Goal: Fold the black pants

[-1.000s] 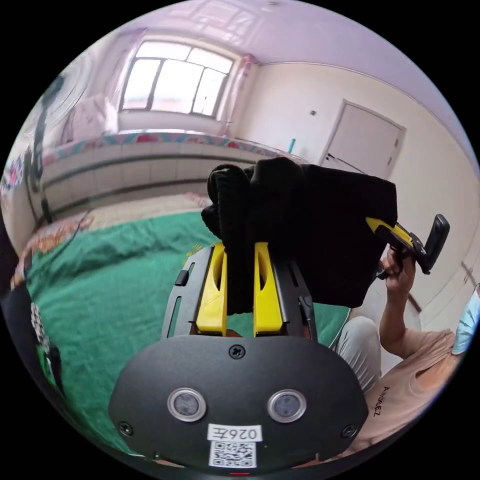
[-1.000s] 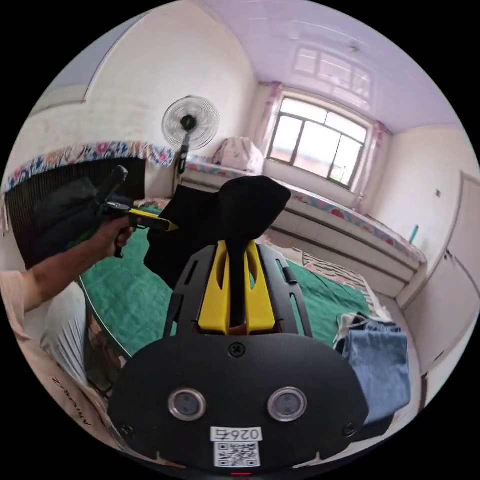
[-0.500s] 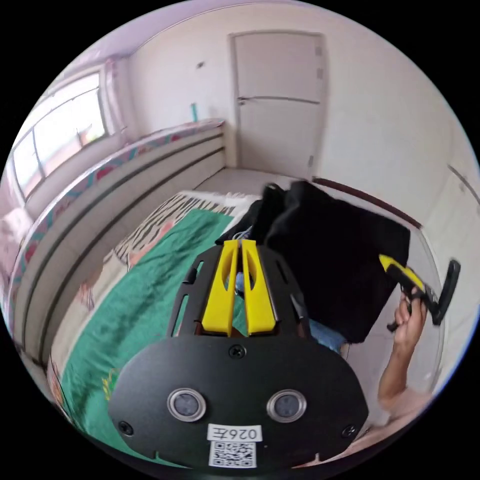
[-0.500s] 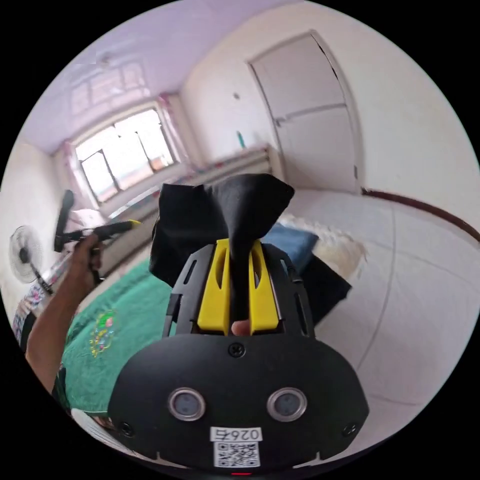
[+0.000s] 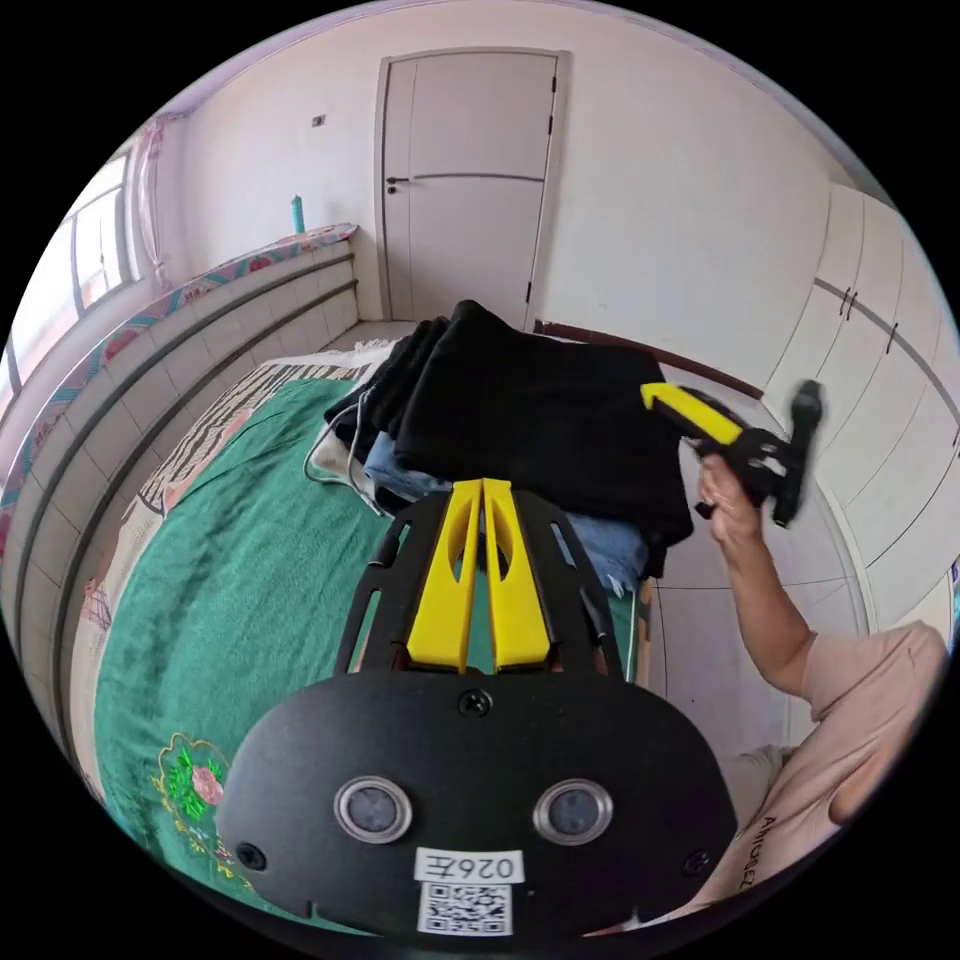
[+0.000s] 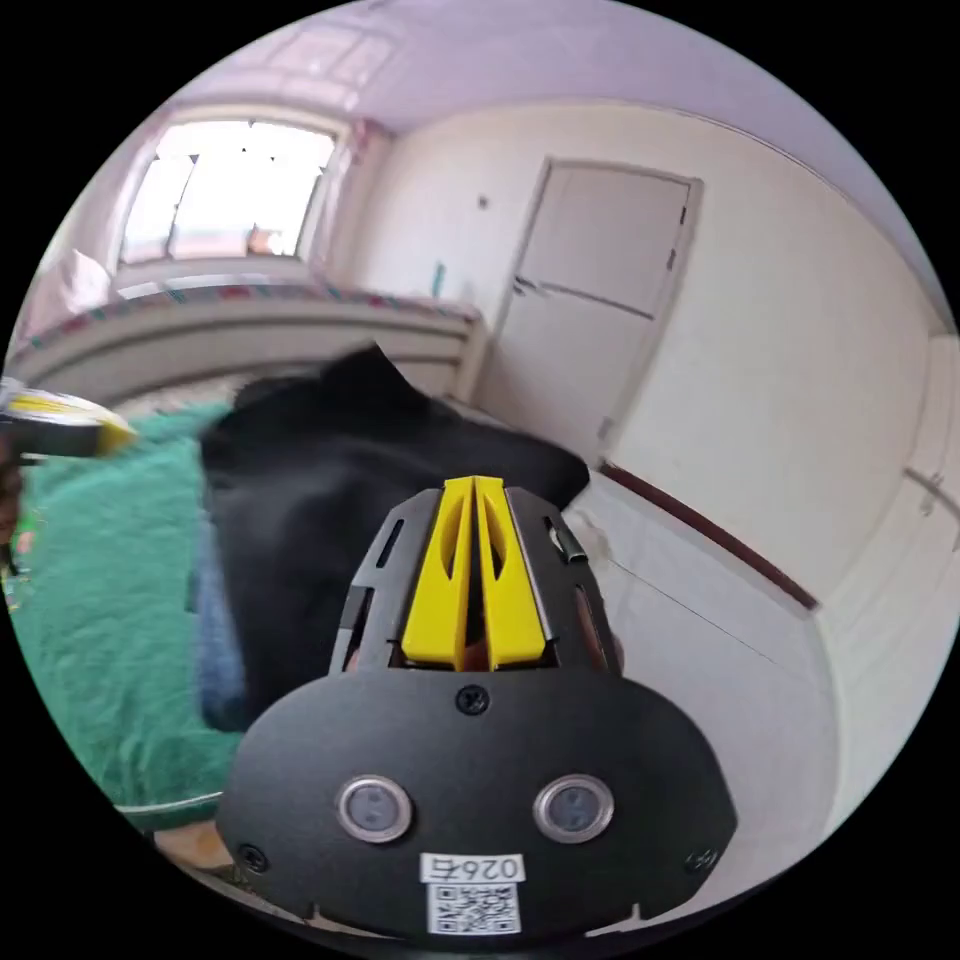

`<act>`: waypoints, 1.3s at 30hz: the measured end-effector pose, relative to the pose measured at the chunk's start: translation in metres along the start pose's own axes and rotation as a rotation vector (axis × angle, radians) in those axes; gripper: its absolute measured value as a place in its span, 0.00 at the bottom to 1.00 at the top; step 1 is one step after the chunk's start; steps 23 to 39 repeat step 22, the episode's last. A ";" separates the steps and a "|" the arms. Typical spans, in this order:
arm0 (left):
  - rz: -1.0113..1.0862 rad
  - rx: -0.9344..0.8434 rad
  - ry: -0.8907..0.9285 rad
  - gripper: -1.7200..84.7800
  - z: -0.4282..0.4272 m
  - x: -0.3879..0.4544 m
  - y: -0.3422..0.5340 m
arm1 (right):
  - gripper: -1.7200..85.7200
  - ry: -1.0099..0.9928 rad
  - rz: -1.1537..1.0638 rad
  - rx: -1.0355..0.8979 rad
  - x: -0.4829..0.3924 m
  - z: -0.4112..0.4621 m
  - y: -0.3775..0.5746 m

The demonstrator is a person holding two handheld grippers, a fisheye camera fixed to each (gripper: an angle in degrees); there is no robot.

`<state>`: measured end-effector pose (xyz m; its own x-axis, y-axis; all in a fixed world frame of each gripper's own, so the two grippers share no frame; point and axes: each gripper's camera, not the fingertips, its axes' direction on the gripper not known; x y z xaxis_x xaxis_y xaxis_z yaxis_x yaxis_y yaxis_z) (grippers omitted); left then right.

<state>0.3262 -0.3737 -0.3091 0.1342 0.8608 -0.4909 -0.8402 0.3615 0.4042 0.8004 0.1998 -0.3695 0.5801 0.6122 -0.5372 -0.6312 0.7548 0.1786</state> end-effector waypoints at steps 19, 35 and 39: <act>-0.513 0.479 -0.931 0.01 -0.508 0.231 0.579 | 0.01 -0.735 0.042 0.345 -0.091 -0.270 -0.026; -0.680 0.518 -1.188 0.01 -0.566 0.282 0.673 | 0.01 -0.912 -0.113 0.398 -0.155 -0.338 -0.049; -0.680 0.518 -1.188 0.01 -0.566 0.282 0.673 | 0.01 -0.912 -0.113 0.398 -0.155 -0.338 -0.049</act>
